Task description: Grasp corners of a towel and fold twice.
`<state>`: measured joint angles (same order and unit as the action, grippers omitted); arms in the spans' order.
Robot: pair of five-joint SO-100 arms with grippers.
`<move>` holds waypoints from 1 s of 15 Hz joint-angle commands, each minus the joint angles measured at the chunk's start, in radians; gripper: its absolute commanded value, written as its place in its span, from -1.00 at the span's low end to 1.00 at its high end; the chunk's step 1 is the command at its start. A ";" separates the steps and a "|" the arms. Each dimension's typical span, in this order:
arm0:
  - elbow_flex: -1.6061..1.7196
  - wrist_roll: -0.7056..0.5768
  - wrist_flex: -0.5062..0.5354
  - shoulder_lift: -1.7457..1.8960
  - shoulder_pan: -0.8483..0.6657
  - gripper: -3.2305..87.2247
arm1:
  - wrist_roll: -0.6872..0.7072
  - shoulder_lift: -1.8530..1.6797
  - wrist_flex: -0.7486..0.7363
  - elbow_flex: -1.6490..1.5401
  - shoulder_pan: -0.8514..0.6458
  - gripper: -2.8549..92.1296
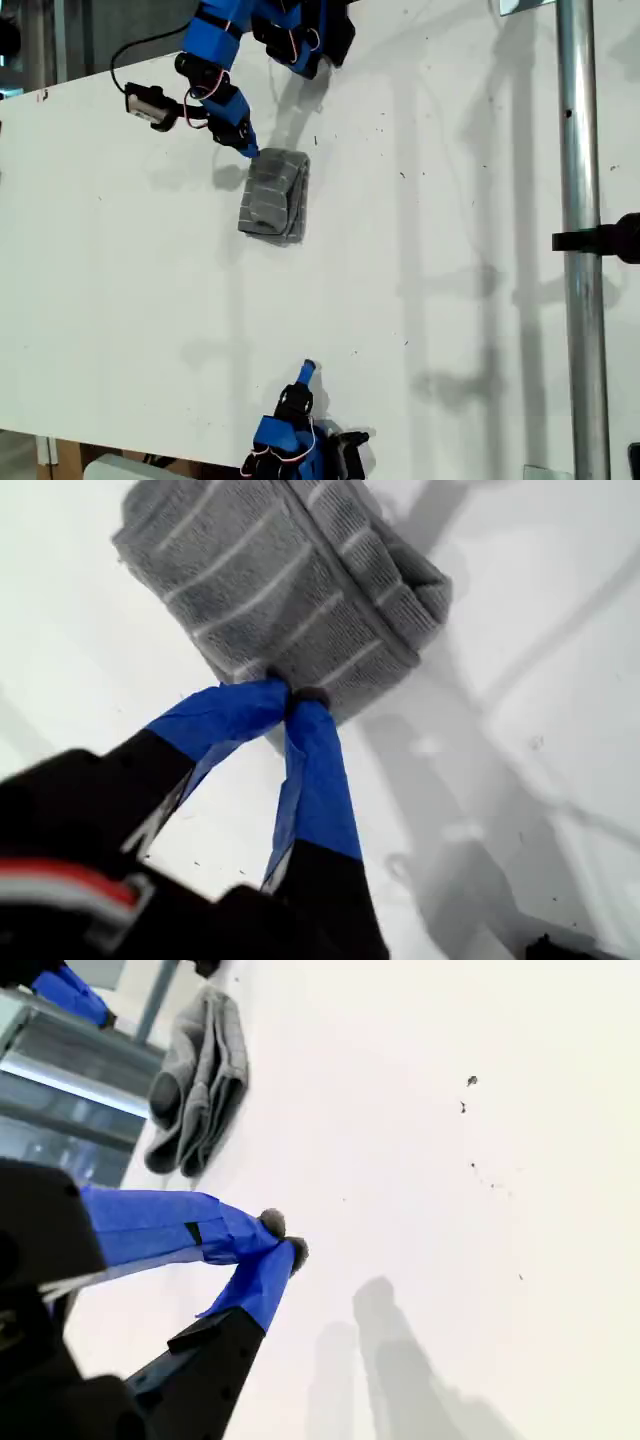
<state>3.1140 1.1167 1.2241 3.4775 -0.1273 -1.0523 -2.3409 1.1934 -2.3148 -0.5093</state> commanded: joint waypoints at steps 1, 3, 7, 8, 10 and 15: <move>0.006 0.103 0.060 0.002 0.049 -0.97 | -0.041 -0.268 0.003 -0.264 0.005 -0.94; 0.006 0.138 0.061 0.002 0.147 -0.97 | -0.063 -0.382 0.006 -0.393 -0.008 -0.94; 0.006 -0.140 0.066 0.000 0.241 -0.97 | -0.364 -0.960 0.265 -0.577 -0.029 -0.86; 0.006 -0.071 0.067 0.000 0.230 -0.97 | -0.390 -0.943 0.267 -0.569 -0.058 -0.84; 0.006 -0.152 0.067 0.000 0.230 -0.97 | -0.396 -0.945 0.267 -0.571 -0.083 -0.81; 0.006 -0.152 0.067 0.000 0.229 -0.97 | -0.396 -0.945 0.267 -0.571 -0.083 -0.81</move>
<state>3.1140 0.9741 1.2824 3.4775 0.0982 -1.4404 -3.2827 1.4481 -2.8977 -0.5890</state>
